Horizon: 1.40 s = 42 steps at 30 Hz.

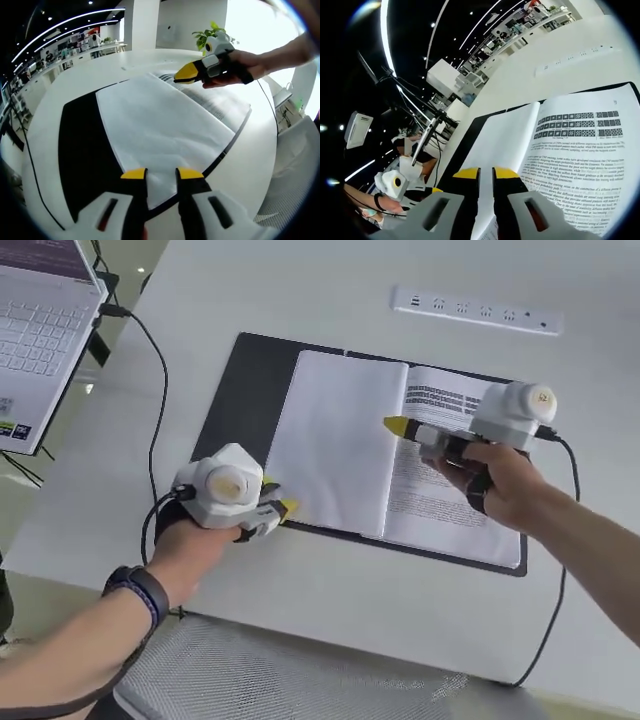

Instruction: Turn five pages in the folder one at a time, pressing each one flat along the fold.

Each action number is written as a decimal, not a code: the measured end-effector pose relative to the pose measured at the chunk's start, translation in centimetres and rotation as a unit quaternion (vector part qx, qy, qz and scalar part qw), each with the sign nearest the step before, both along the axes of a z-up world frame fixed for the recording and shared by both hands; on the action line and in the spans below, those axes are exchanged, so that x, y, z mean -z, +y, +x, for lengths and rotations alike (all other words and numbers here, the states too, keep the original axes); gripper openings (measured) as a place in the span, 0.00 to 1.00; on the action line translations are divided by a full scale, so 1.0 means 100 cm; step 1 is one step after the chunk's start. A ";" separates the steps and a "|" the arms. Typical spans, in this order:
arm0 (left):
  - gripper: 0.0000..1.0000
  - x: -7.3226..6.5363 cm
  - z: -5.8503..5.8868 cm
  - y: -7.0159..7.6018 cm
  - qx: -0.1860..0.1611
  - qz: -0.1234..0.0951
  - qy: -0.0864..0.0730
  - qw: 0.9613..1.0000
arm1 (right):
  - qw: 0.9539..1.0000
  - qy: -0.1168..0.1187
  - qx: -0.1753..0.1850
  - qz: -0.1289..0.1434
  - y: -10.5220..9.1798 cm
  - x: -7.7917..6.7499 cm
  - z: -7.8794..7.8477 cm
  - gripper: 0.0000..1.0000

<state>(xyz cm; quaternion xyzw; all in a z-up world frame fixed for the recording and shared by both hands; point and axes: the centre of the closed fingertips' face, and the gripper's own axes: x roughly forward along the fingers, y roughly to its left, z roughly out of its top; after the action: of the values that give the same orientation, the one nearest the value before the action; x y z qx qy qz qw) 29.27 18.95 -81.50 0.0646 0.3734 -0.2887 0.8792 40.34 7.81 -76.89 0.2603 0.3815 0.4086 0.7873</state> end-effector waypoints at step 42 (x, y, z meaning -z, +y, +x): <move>0.18 -0.012 -0.001 -0.004 -0.023 0.002 0.002 1.000 | 0.994 0.057 0.056 0.071 -0.007 0.027 0.045 0.00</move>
<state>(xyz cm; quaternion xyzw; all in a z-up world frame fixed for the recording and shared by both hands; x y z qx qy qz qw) 29.14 18.55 -80.28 0.0575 0.3775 -0.2679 0.8845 44.86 7.07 -79.56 0.3596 0.3804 0.3747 0.7652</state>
